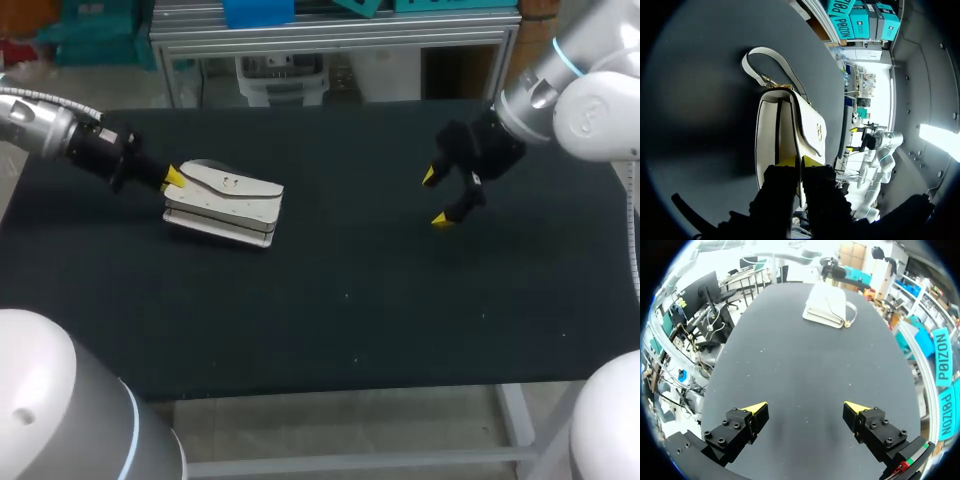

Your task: Pick up the bag, open it, inspect its contents, close it, and place it on the opposite side

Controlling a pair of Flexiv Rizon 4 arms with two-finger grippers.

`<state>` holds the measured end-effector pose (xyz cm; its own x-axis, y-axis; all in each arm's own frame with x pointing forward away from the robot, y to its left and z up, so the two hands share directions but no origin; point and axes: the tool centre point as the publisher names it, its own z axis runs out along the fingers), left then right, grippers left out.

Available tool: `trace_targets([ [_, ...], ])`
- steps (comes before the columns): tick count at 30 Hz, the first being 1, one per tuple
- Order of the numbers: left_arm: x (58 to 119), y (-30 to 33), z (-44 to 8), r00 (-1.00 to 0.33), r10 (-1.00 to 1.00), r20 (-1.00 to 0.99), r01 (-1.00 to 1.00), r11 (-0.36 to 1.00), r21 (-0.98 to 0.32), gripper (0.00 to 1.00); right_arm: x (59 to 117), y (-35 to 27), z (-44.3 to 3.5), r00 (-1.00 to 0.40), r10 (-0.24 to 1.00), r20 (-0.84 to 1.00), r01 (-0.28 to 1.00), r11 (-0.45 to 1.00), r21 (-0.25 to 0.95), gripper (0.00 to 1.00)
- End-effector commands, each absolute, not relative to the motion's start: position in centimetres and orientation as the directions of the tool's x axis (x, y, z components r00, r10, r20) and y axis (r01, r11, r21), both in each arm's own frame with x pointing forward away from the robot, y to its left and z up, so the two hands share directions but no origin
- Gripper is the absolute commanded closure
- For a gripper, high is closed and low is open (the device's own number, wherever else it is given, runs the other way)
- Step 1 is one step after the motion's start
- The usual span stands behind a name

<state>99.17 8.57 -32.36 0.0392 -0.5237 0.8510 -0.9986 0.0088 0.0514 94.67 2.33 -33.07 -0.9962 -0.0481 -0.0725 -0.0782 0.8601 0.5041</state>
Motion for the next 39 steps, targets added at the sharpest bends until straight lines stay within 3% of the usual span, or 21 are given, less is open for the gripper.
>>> trace_targets([
  [1, 97.5, 6.7, -32.3, 0.021, -0.531, 0.847, -0.853, -0.451, -0.262, 1.00, 94.7, 2.4, -33.1, -0.996, -0.048, -0.071, -0.078, 0.861, 0.503, 0.00],
  [18, 97.0, 0.7, -32.4, 0.044, -0.357, 0.933, -0.760, -0.618, -0.201, 1.00, 94.7, 2.4, -33.1, -0.996, -0.048, -0.071, -0.078, 0.861, 0.503, 0.00],
  [31, 96.4, -3.2, -32.5, -0.020, -0.415, 0.909, -0.857, -0.462, -0.230, 1.00, 94.7, 2.4, -33.1, -0.996, -0.048, -0.071, -0.078, 0.861, 0.503, 0.00],
  [39, 95.5, -4.9, -32.9, -0.006, -0.416, 0.909, -0.935, -0.320, -0.153, 1.00, 94.7, 2.4, -33.1, -0.996, -0.048, -0.071, -0.078, 0.861, 0.503, 0.00],
])
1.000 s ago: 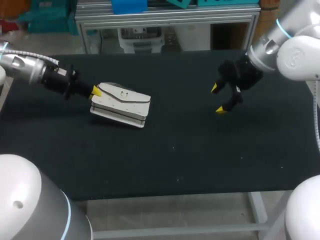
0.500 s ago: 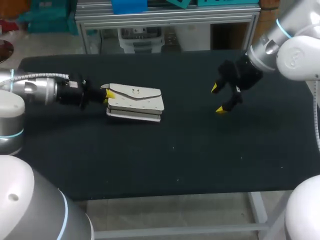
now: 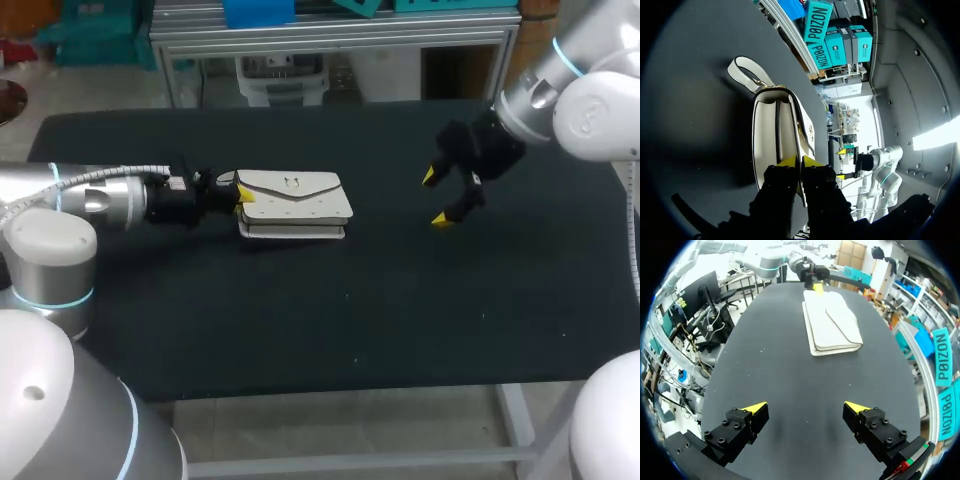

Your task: Pick up the bag, open it, inspect its contents, close it, and place it on the opposite side

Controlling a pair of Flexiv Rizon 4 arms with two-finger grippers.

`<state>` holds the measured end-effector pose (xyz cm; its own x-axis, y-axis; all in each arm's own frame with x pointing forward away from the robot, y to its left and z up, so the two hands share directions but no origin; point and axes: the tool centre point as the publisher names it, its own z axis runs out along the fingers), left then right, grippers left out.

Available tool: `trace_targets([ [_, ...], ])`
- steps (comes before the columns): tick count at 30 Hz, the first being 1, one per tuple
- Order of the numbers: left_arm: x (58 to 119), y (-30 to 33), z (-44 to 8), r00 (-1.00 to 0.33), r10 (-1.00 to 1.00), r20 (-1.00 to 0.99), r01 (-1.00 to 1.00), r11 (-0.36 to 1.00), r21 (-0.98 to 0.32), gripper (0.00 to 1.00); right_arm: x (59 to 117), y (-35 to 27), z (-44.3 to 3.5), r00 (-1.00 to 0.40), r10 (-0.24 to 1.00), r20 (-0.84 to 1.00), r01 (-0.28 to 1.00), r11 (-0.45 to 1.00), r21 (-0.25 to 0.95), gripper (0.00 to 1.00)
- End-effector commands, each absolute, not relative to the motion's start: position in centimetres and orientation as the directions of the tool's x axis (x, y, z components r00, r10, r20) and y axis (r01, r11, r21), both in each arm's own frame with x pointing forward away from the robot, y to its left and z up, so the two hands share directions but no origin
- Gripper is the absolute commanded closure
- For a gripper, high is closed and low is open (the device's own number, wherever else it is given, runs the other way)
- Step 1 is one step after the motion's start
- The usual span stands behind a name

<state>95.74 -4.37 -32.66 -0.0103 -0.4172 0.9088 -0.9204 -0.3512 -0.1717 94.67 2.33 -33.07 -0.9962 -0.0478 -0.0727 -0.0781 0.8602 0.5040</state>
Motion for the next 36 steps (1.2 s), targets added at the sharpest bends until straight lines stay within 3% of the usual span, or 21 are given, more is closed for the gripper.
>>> trace_targets([
  [1, 95.2, -5.0, -33.0, 0.003, -0.408, 0.913, -0.948, -0.293, -0.127, 1.00, 94.7, 2.4, -33.1, -0.996, -0.048, -0.071, -0.078, 0.861, 0.503, 0.00],
  [6, 94.4, -5.0, -32.7, 0.018, -0.399, 0.917, -0.969, -0.232, -0.082, 1.00, 94.7, 2.4, -33.1, -0.996, -0.048, -0.071, -0.078, 0.861, 0.503, 0.00],
  [12, 93.1, -5.6, -33.7, -0.016, -0.416, 0.909, -0.965, -0.232, -0.123, 1.00, 94.7, 2.4, -33.1, -0.996, -0.048, -0.071, -0.078, 0.861, 0.503, 0.00],
  [30, 91.9, -8.3, -35.9, 0.004, -0.421, 0.907, -0.976, -0.201, -0.089, 1.00, 94.7, 2.4, -33.1, -0.996, -0.048, -0.071, -0.078, 0.861, 0.503, 0.00],
  [31, 91.9, -8.3, -35.9, 0.004, -0.422, 0.907, -0.976, -0.200, -0.088, 0.95, 94.7, 2.4, -33.1, -0.996, -0.048, -0.071, -0.078, 0.861, 0.503, 0.00],
  [33, 91.8, -8.3, -35.6, 0.005, -0.425, 0.905, -0.977, -0.196, -0.087, 0.26, 94.7, 2.4, -33.1, -0.996, -0.048, -0.071, -0.078, 0.861, 0.503, 0.00],
  [34, 91.8, -8.2, -35.5, 0.002, -0.429, 0.903, -0.977, -0.195, -0.091, 0.00, 94.7, 2.4, -33.1, -0.996, -0.048, -0.071, -0.078, 0.861, 0.503, 0.00],
  [36, 91.9, -7.7, -35.0, -0.004, -0.436, 0.900, -0.976, -0.194, -0.098, 0.00, 94.7, 2.4, -33.1, -0.996, -0.048, -0.071, -0.078, 0.861, 0.503, 0.00],
])
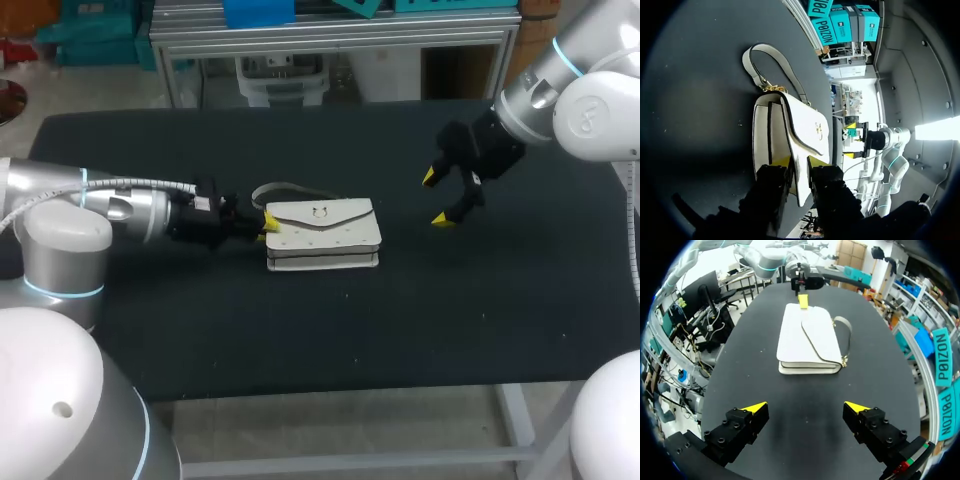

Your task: Pick up the bag, open it, inspect its contents, close it, and place it on the opposite side

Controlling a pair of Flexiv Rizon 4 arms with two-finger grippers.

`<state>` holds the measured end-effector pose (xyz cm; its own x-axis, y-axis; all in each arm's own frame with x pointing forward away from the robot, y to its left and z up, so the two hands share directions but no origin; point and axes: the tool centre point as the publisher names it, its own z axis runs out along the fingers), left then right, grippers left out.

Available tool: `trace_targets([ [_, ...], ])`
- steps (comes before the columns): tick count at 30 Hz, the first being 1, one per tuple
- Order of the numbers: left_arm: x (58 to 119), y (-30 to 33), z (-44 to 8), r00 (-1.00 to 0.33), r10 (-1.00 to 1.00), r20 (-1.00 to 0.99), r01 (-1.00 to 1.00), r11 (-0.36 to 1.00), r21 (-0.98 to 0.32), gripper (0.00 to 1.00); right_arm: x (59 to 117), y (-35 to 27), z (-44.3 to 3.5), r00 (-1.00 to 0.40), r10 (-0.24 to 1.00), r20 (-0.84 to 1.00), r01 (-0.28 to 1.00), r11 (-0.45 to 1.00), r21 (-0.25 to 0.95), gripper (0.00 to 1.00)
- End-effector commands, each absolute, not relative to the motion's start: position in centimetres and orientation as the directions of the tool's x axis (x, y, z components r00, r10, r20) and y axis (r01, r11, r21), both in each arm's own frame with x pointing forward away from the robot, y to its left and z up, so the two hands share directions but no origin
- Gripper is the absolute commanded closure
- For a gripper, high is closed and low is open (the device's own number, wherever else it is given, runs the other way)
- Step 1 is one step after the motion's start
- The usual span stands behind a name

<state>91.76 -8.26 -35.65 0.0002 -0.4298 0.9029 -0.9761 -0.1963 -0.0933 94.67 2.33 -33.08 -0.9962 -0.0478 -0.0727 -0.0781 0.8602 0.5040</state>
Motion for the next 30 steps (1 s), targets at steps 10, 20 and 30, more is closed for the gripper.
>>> trace_targets([
  [10, 92.2, -4.0, -32.0, -0.079, -0.512, 0.855, -0.960, -0.192, -0.203, 0.00, 94.7, 2.4, -33.1, -0.996, -0.048, -0.071, -0.078, 0.861, 0.503, 0.00],
  [20, 94.4, -0.1, -30.9, -0.057, -0.653, 0.755, -0.972, -0.137, -0.192, 0.00, 94.7, 2.7, -32.6, -0.994, -0.061, -0.089, -0.097, 0.870, 0.484, 0.00],
  [30, 96.9, 2.5, -29.9, -0.015, -0.745, 0.667, -0.978, -0.127, -0.163, 0.00, 93.9, 4.4, -31.3, -0.975, -0.103, -0.196, -0.177, 0.895, 0.410, 0.00],
])
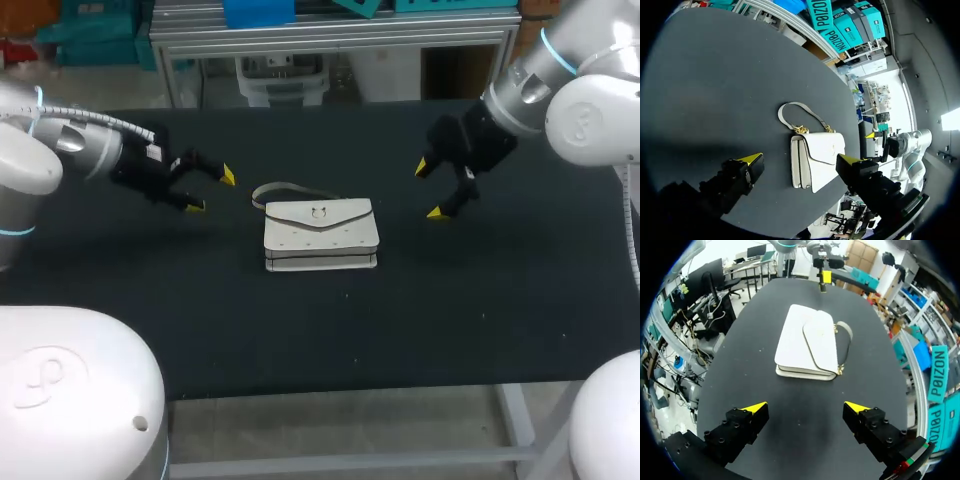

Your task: Pick up the bag, open it, inspect its contents, close it, and place it on the opposite side

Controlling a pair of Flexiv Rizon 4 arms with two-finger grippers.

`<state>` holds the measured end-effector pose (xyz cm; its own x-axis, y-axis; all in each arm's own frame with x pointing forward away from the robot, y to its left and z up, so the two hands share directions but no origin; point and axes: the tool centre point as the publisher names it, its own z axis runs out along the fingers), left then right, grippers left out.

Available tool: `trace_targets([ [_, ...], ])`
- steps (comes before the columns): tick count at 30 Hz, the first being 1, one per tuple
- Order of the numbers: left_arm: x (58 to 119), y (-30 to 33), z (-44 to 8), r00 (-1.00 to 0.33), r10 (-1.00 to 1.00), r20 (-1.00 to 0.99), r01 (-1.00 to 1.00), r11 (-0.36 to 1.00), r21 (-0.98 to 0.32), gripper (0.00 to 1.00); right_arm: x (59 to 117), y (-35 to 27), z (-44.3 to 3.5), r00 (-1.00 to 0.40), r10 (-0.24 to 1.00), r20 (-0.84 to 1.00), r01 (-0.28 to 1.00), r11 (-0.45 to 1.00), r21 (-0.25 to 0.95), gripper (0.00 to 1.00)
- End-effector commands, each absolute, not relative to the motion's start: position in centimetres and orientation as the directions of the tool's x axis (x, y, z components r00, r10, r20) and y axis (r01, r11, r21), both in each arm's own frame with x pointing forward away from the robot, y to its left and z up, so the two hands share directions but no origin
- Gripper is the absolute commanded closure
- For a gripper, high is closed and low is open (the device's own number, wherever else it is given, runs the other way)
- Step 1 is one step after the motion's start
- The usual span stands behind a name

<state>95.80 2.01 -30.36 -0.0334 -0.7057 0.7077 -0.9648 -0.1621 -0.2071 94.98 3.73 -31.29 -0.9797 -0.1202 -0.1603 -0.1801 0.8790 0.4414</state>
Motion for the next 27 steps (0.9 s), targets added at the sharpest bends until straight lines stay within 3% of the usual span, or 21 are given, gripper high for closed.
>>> trace_targets([
  [1, 97.1, 2.6, -29.8, -0.009, -0.752, 0.659, -0.981, -0.122, -0.152, 0.00, 93.8, 4.5, -31.2, -0.973, -0.102, -0.206, -0.180, 0.895, 0.407, 0.00],
  [6, 97.4, 3.2, -29.4, -0.081, -0.768, 0.635, -0.978, -0.063, -0.201, 0.00, 92.9, 5.2, -31.1, -0.955, -0.095, -0.282, -0.203, 0.901, 0.384, 0.00],
  [14, 96.2, 3.6, -28.7, -0.354, -0.737, 0.575, -0.933, 0.234, -0.274, 0.00, 91.5, 7.6, -31.2, -0.941, -0.081, -0.330, -0.205, 0.909, 0.363, 0.00],
  [17, 95.7, 3.2, -28.6, -0.390, -0.738, 0.551, -0.919, 0.276, -0.281, 0.00, 91.3, 8.6, -31.3, -0.940, -0.081, -0.332, -0.208, 0.906, 0.368, 0.00],
  [27, 95.3, 2.7, -28.6, -0.339, -0.765, 0.548, -0.938, 0.228, -0.262, 0.00, 90.9, 10.4, -31.9, -0.938, -0.049, -0.343, -0.184, 0.910, 0.373, 0.00],
])
